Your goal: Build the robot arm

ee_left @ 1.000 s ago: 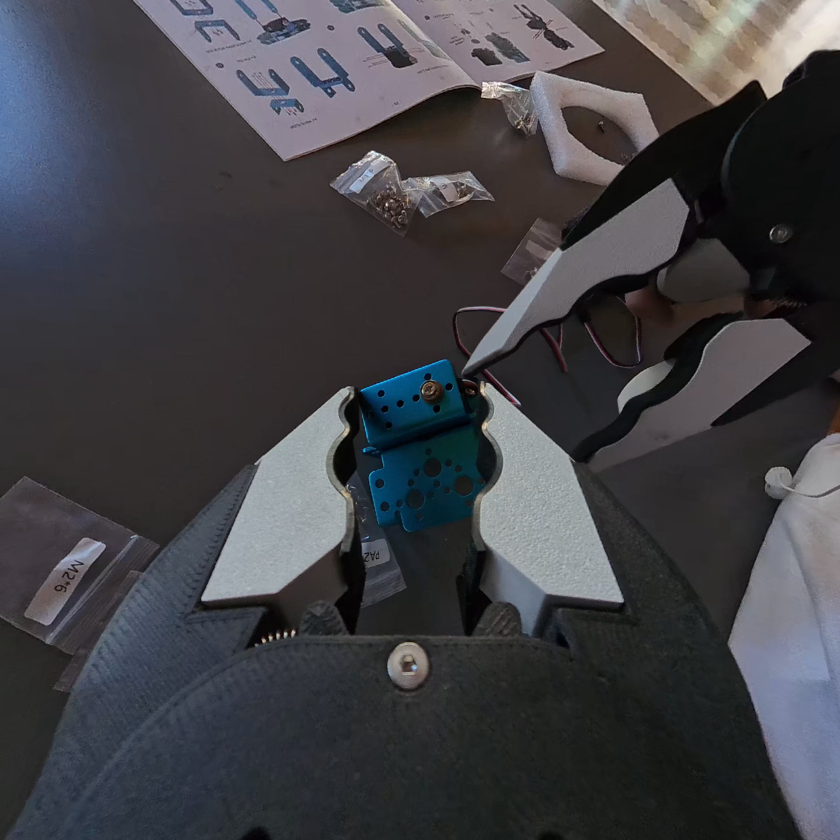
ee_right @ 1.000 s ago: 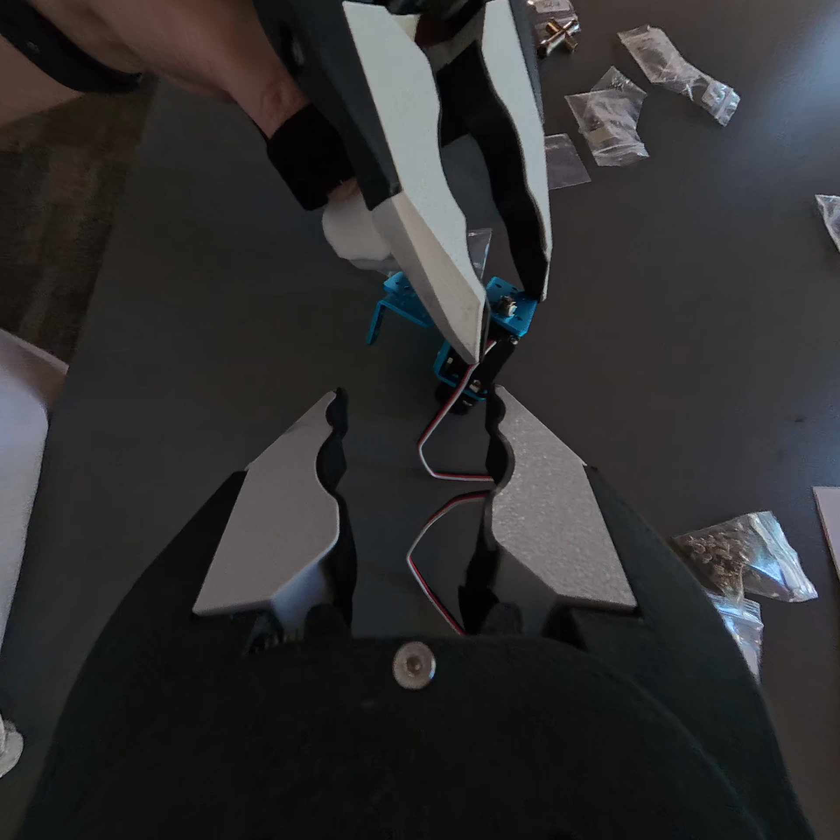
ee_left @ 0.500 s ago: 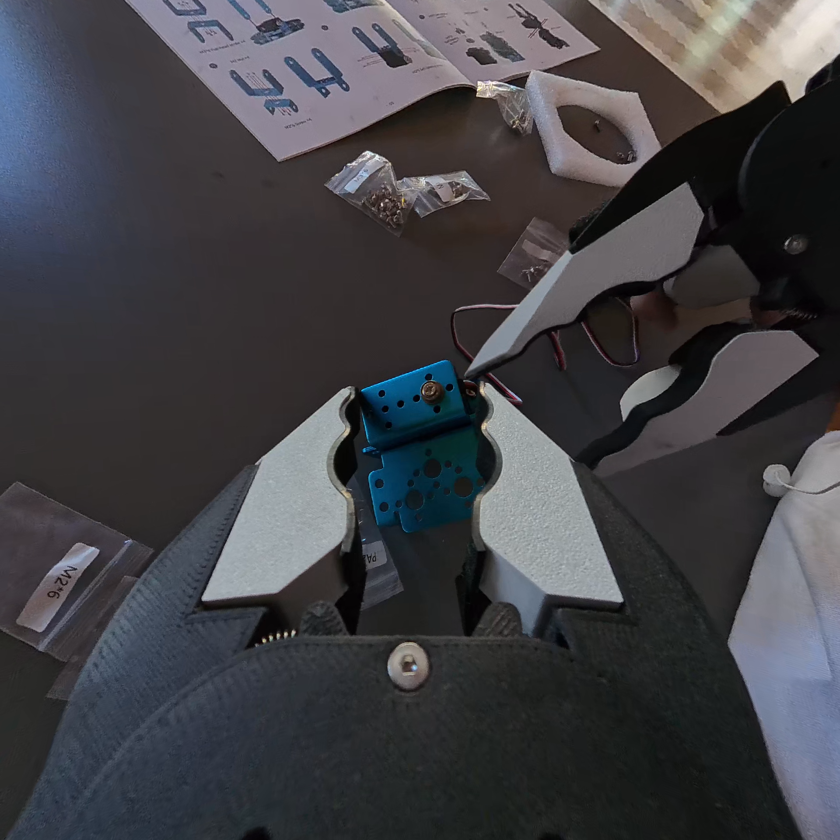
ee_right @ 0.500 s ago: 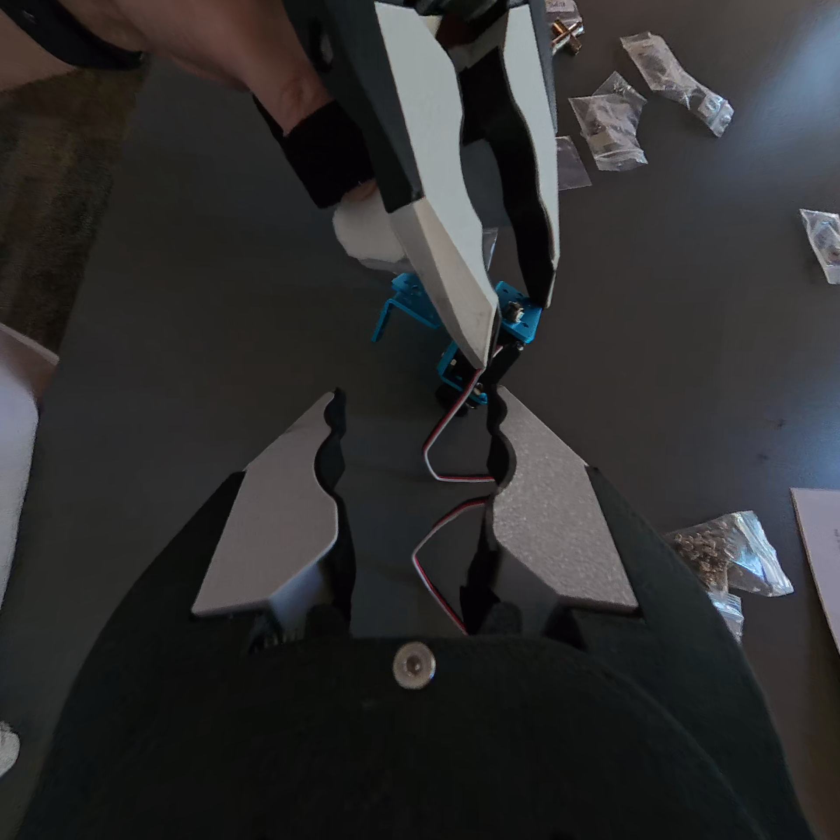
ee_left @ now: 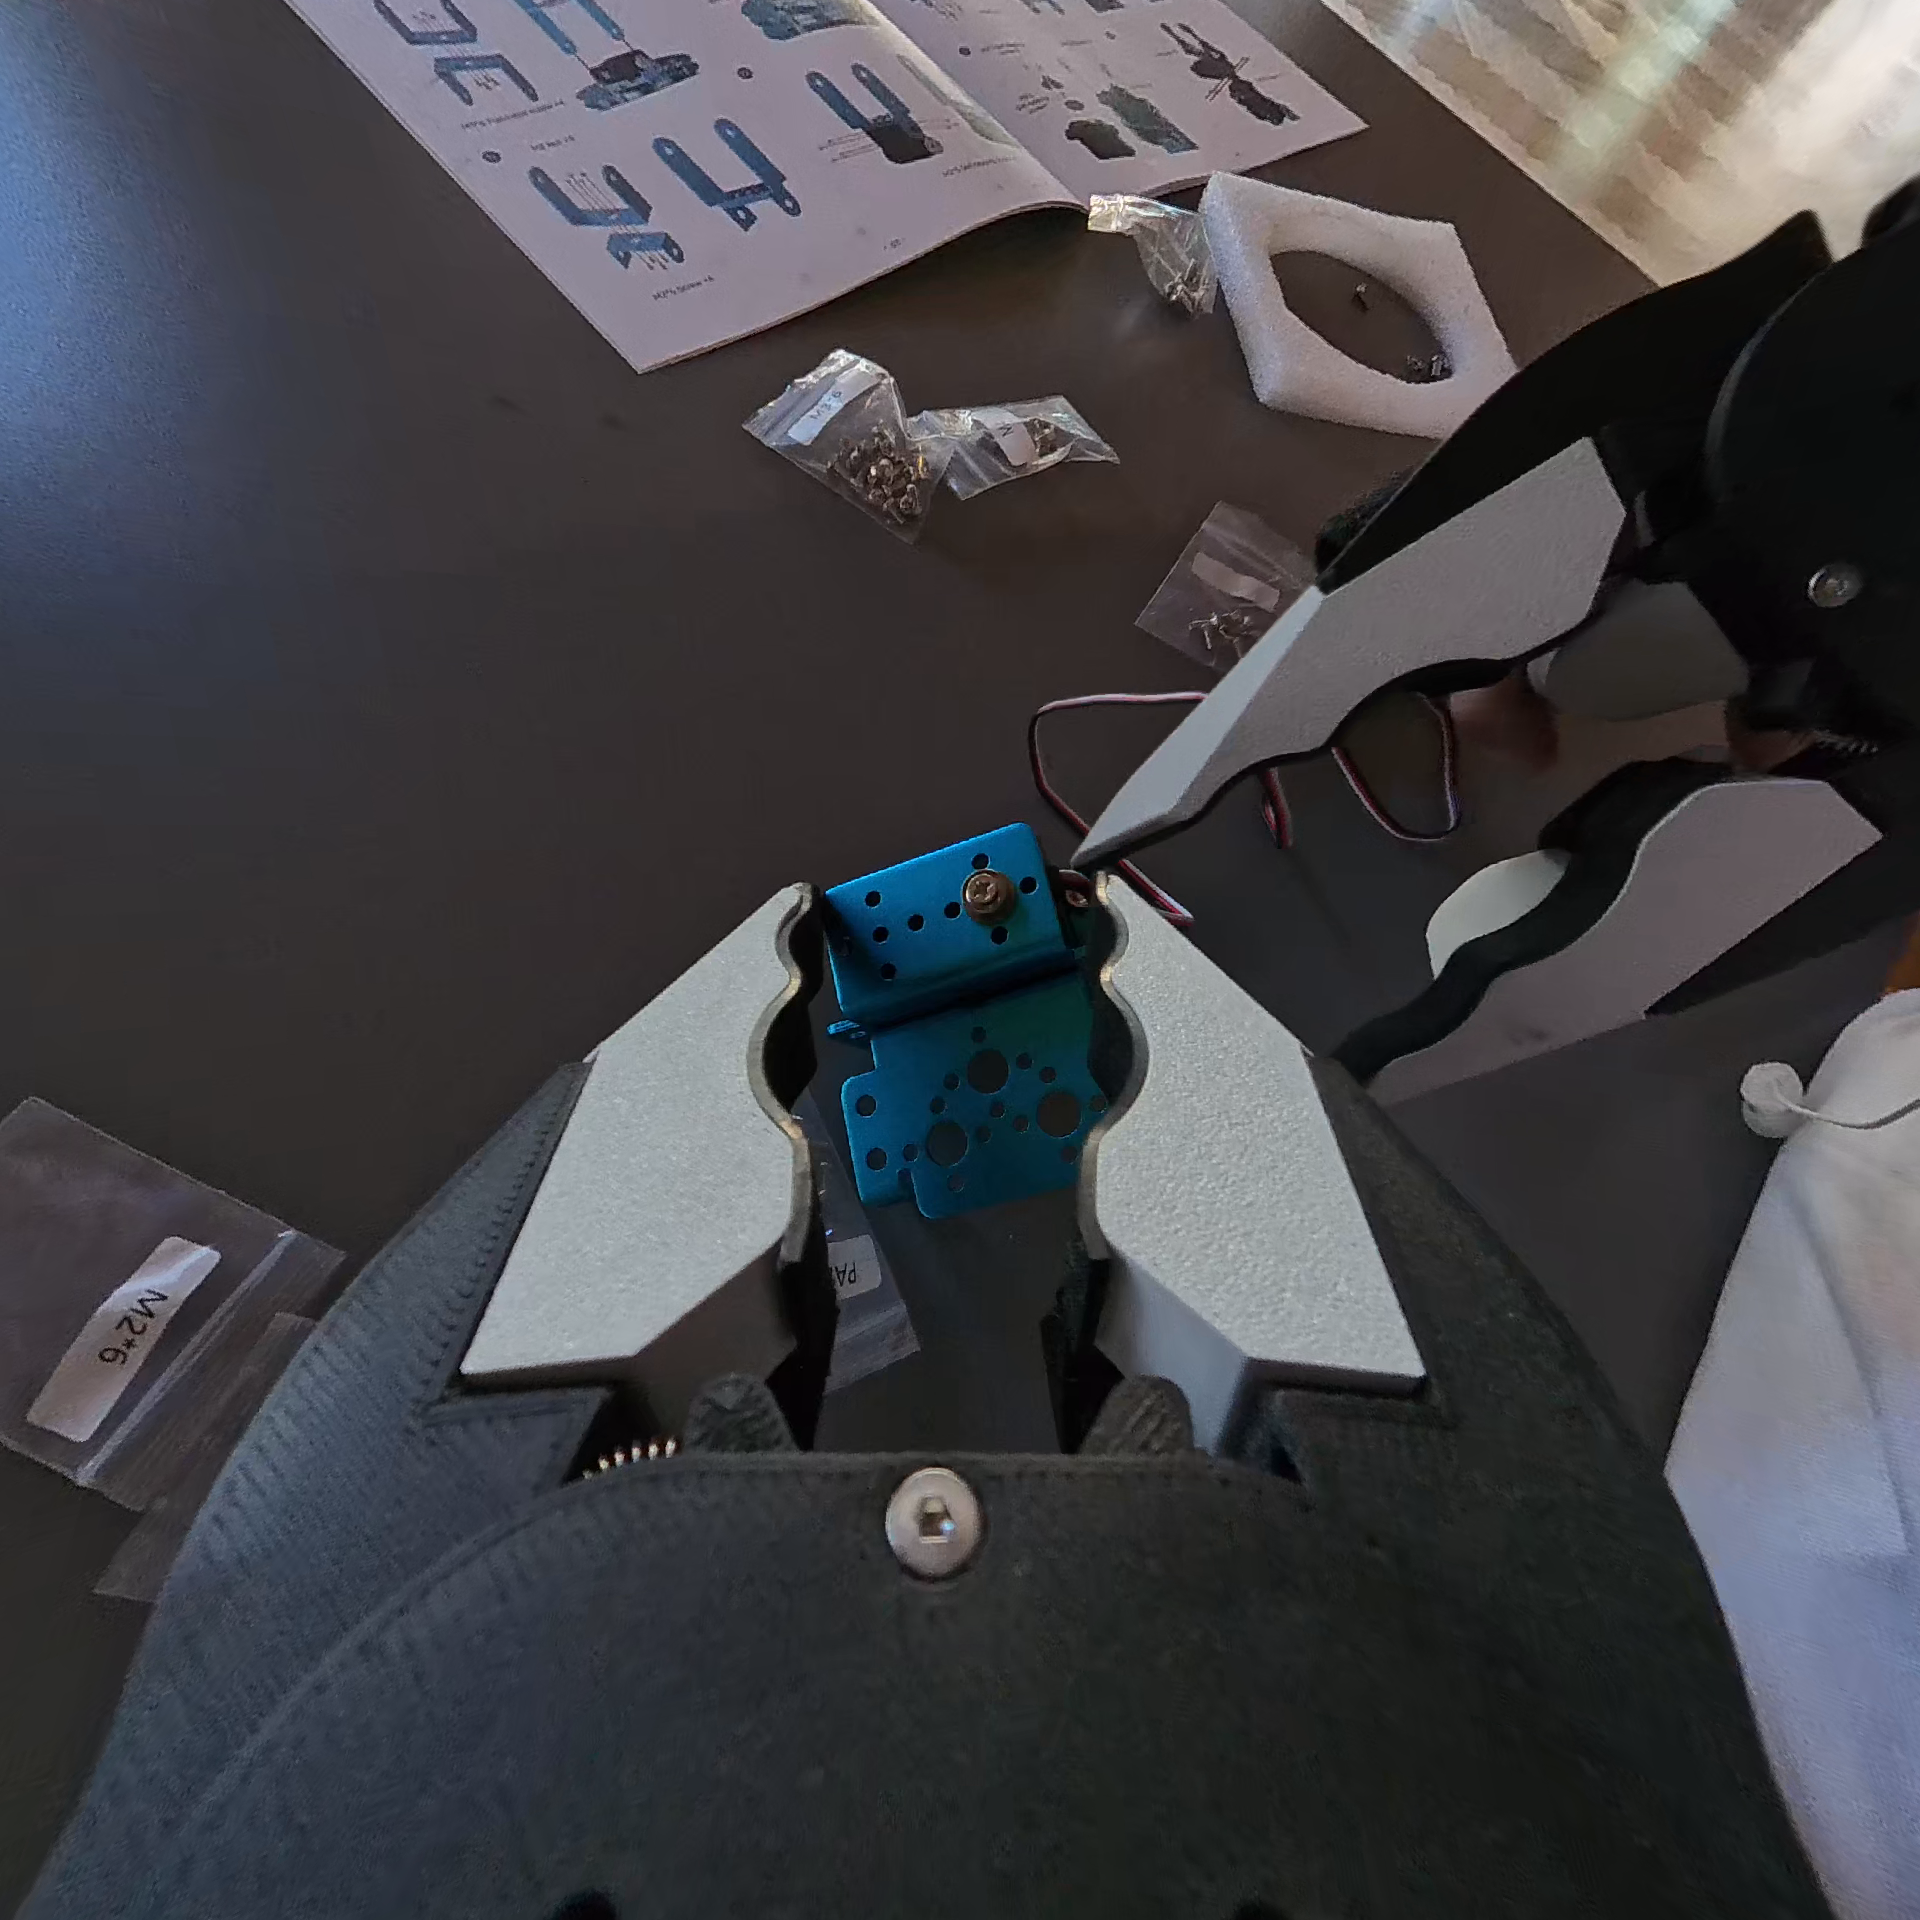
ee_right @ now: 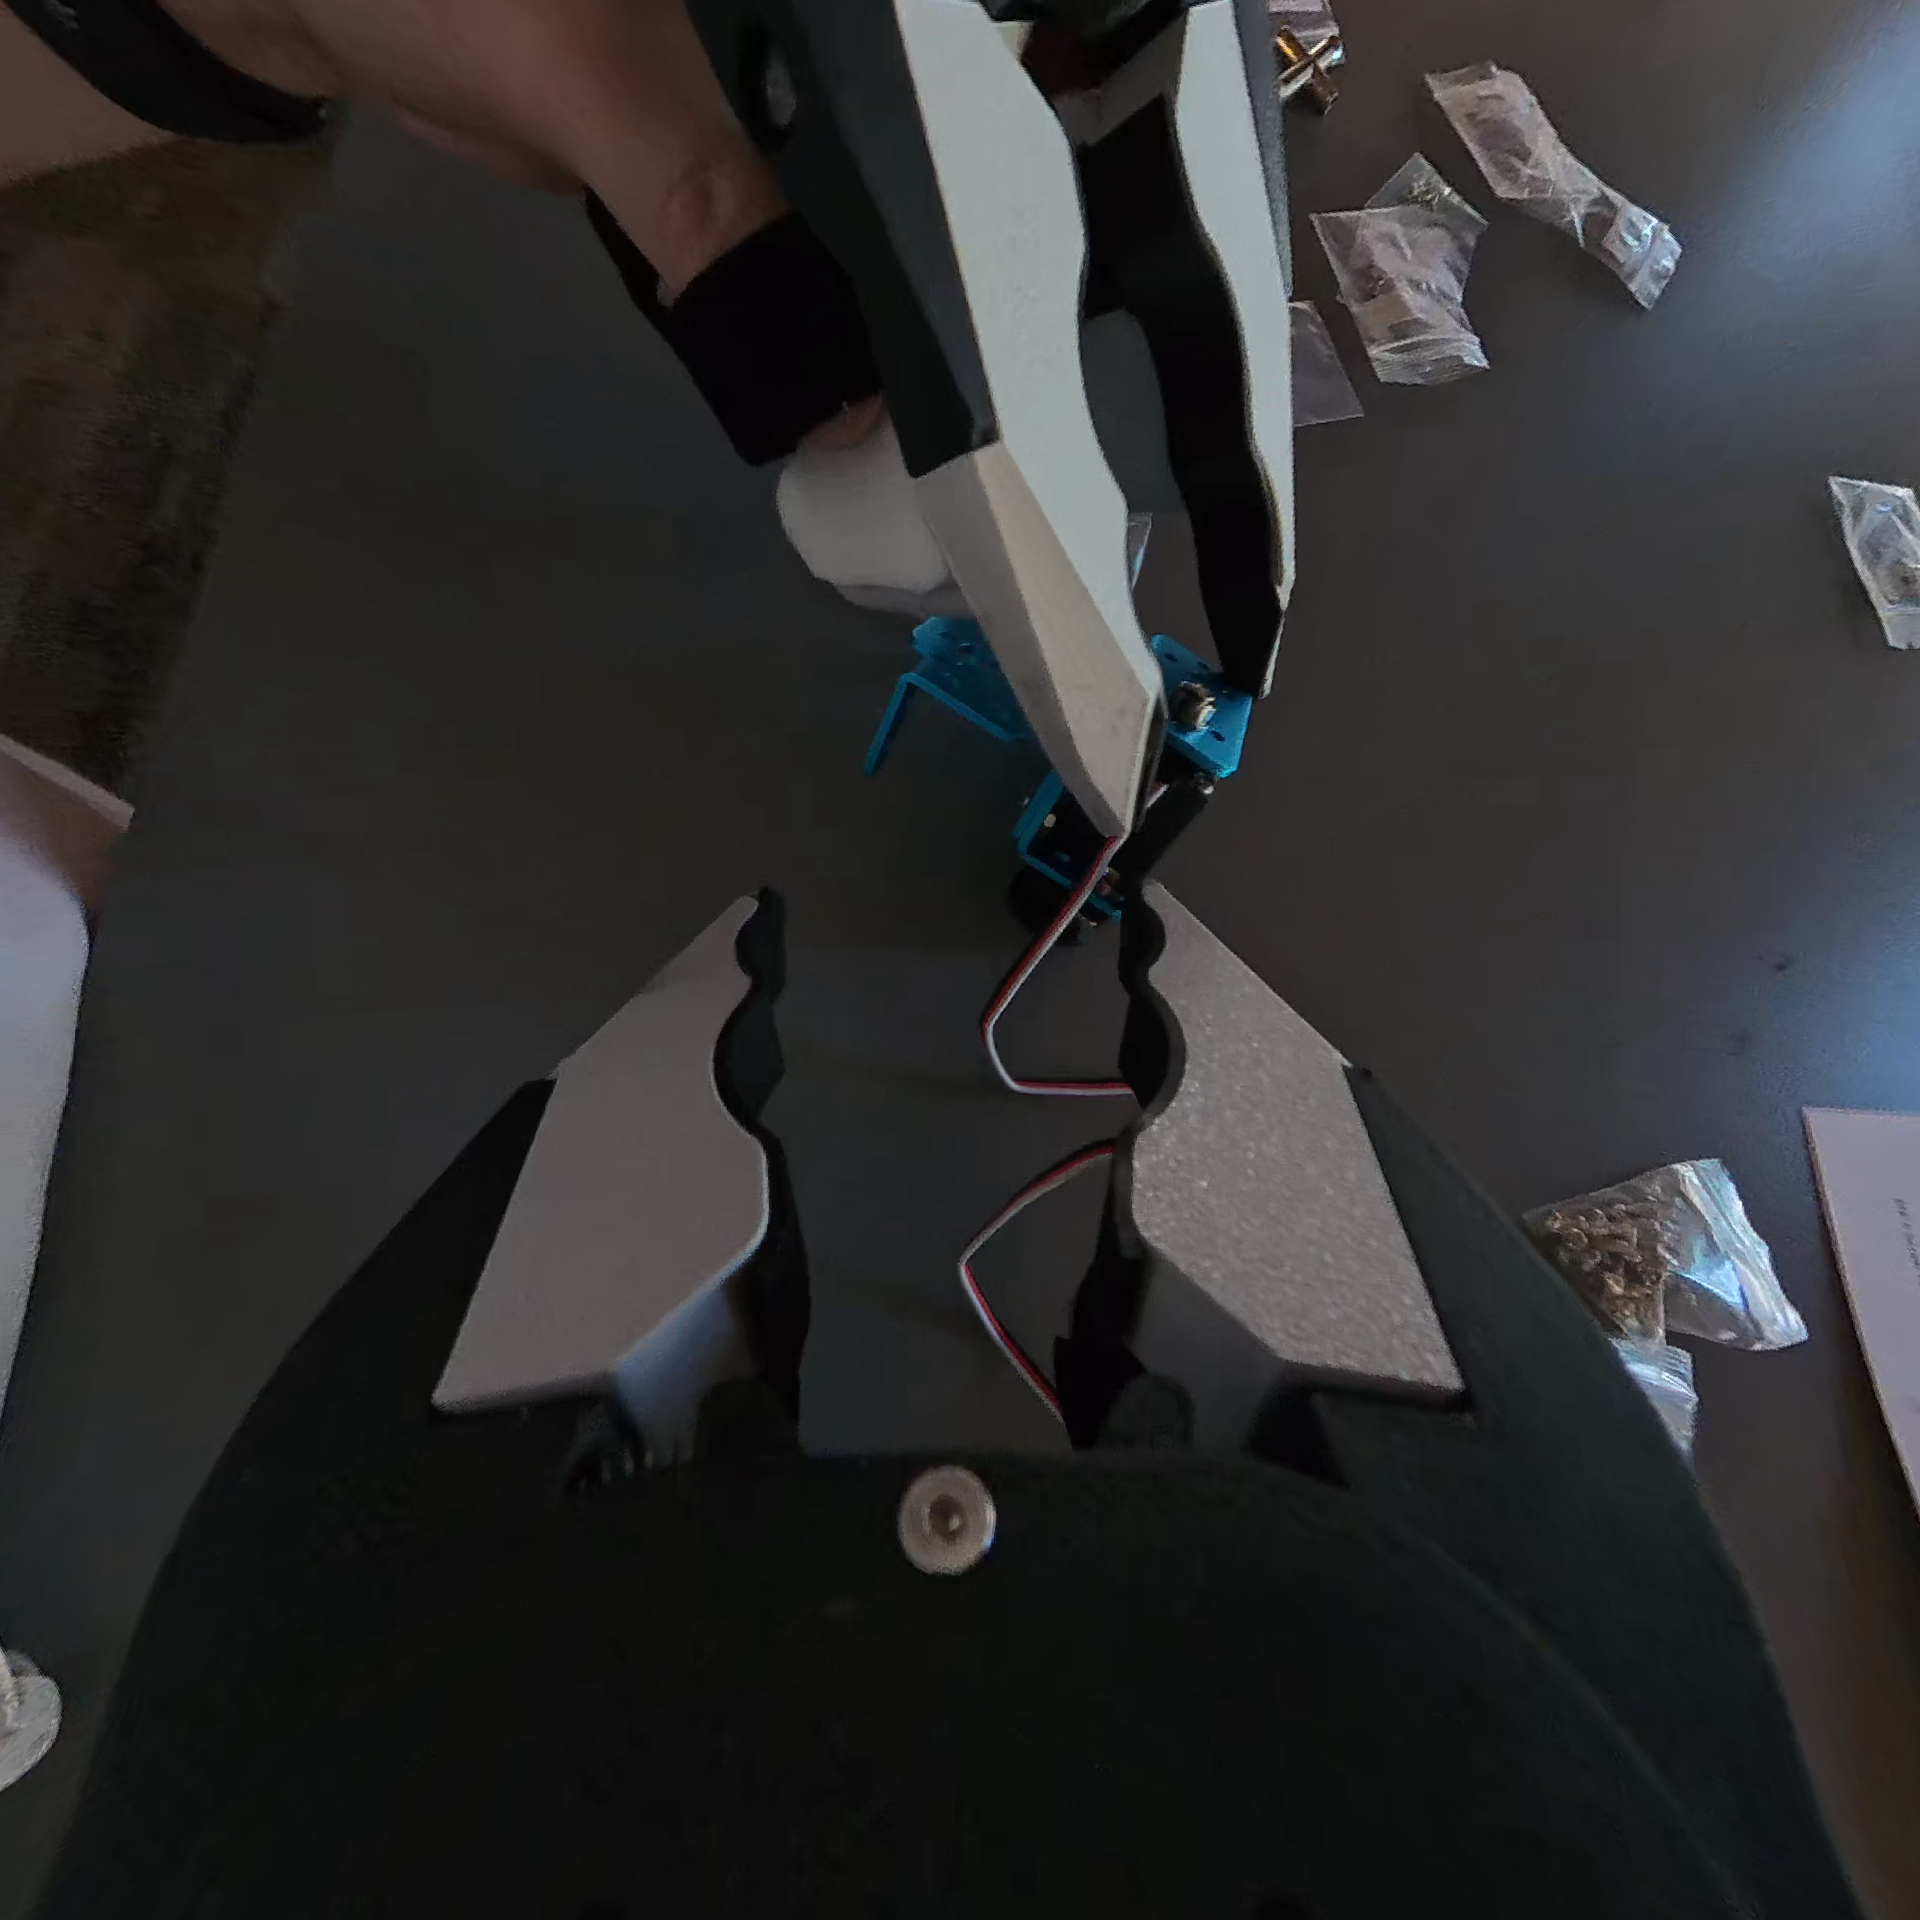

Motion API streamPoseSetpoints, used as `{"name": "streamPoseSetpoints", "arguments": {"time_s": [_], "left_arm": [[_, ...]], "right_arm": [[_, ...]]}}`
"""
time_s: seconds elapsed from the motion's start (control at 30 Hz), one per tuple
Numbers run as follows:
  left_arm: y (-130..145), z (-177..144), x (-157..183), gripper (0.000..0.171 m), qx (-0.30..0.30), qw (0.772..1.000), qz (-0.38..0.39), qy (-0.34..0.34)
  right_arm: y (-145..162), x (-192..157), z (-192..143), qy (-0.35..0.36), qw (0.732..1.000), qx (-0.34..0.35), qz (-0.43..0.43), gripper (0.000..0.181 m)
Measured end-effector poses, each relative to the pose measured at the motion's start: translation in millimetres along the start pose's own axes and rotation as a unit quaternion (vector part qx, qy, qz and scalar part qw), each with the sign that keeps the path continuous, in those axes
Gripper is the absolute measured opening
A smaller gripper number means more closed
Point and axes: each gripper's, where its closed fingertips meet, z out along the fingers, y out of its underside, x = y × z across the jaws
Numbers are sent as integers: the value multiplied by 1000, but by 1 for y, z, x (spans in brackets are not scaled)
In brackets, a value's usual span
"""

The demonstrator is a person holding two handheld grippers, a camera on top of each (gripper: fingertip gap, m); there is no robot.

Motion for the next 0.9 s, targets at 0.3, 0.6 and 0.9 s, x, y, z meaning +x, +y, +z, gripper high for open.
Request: {"name": "streamPoseSetpoints", "arguments": {"time_s": [0.3,0.6,0.9], "left_arm": [[0,0,0,51,0,1000,1,0],[0,0,1,51,1,1000,2,2],[6,-10,3,52,-21,997,64,43]], "right_arm": [[0,3,-2,6,1000,1,7,66],[-5,-5,-8,-4,1000,14,7,61],[12,21,-20,-23,997,33,-70,43]]}}
